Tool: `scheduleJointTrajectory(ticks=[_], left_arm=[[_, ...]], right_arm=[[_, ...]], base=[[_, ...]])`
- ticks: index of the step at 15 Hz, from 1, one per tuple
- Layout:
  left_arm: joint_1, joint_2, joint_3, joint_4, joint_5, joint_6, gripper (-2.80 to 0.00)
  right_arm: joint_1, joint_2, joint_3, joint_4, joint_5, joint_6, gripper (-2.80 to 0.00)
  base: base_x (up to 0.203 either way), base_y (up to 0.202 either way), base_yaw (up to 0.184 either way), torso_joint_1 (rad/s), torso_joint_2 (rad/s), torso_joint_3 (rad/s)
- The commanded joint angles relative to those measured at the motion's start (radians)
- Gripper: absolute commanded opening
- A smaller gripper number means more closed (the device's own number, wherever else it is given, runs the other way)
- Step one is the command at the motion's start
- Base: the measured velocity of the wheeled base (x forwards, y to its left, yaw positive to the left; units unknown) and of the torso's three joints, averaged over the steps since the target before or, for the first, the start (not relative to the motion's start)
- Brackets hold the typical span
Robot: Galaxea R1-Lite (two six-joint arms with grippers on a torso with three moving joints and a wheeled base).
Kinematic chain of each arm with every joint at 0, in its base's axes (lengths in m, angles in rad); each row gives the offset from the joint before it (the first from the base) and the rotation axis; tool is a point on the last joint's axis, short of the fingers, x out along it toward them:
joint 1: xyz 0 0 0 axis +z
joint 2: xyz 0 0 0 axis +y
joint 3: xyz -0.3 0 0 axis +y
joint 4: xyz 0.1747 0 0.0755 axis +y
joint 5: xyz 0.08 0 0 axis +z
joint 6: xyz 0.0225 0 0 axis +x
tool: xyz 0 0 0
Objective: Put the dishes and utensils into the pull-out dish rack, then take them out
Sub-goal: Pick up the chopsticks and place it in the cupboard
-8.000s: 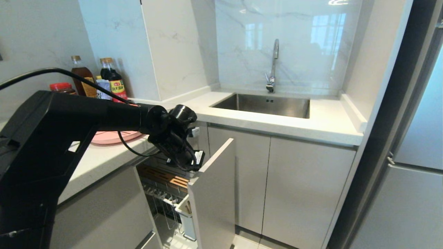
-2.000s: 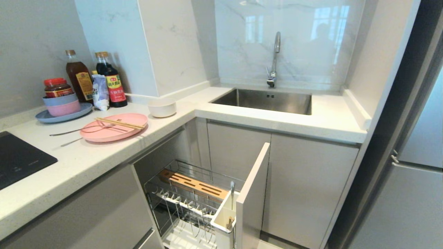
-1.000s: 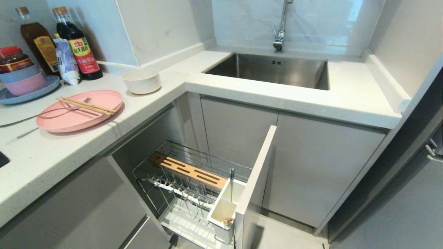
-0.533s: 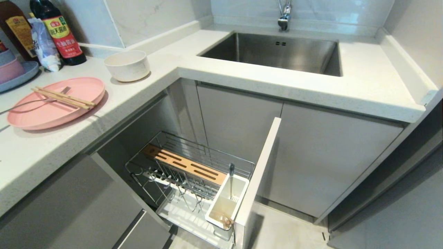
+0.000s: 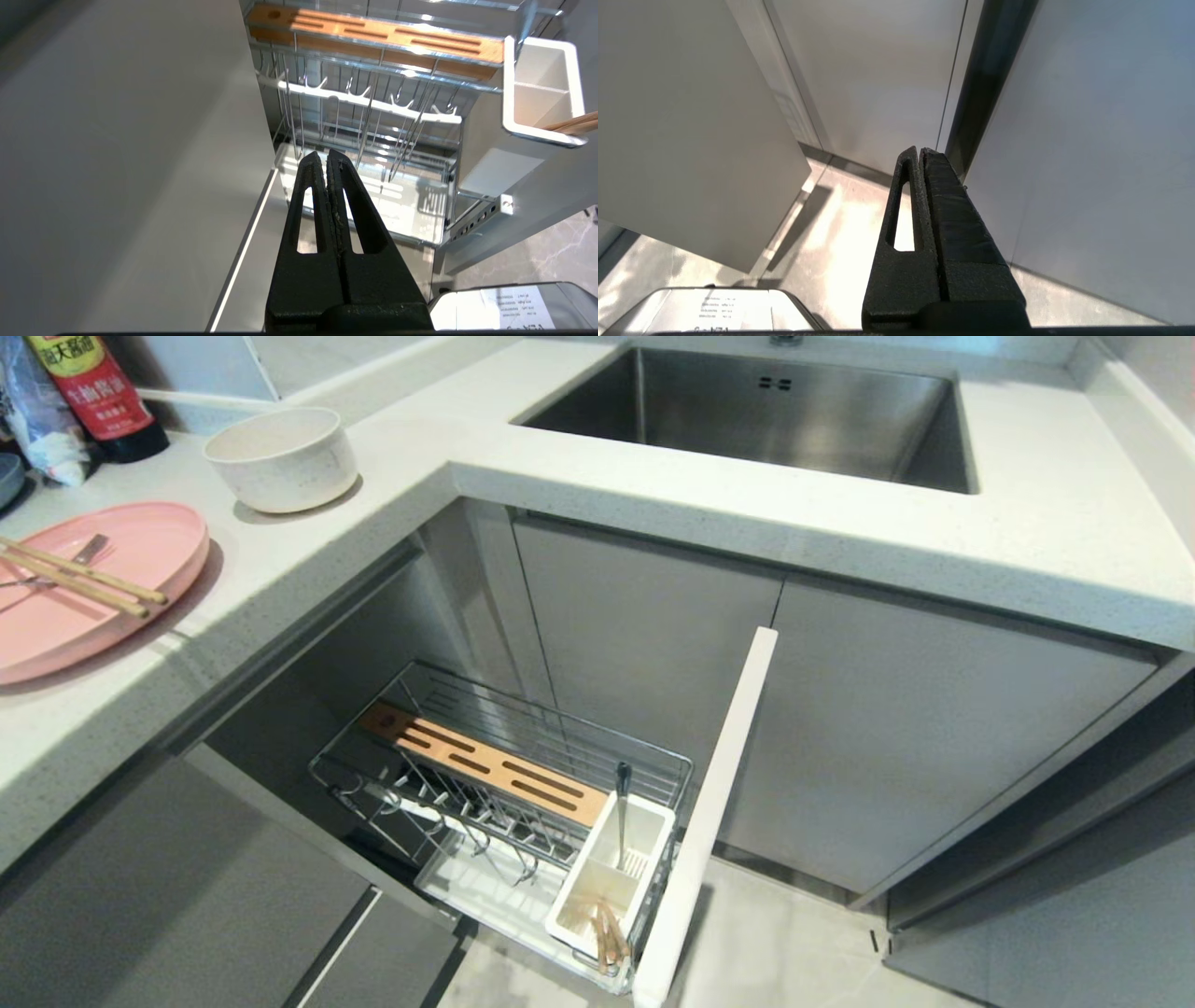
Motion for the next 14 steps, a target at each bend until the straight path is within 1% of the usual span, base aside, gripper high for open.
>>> scheduleJointTrajectory(ticks=[1,5,9,11,13,14], left_arm=[[0.000,0.000,0.000,0.000,0.001,0.000,-2.80],[0.000,0.001,-0.001,-0.001,0.027,-0.078,-2.80],[0.000,0.000,0.002,-0.041,0.029,-0.084,-2.80],[0.000,0.000,-0.063,-0.045,0.036,-0.105,-2.80],[0.001,0.001,-0.187,-0.018,0.049,-0.109,-2.80],[0.002,0.006,-0.261,0.017,0.052,-0.108,-2.80]], right_arm=[[0.000,0.000,0.000,0.001,0.000,-0.001,-2.80],[0.000,-0.001,0.000,0.000,0.000,-0.001,-2.80],[0.000,-0.001,0.000,0.000,0.000,-0.001,-2.80],[0.000,-0.001,0.000,0.000,0.000,-0.001,-2.80],[0.000,0.000,0.000,0.000,0.000,-0.001,-2.80],[0.000,-0.001,0.000,0.000,0.000,-0.001,-2.80]], base=[[0.000,0.000,0.000,0.009,0.00,-0.137],[0.000,0.000,0.000,0.001,0.00,-0.027],[0.000,0.000,0.000,0.000,0.00,0.000],[0.000,0.000,0.000,0.000,0.00,0.000],[0.000,0.000,0.000,0.000,0.00,0.000],[0.000,0.000,0.000,0.000,0.00,0.000]])
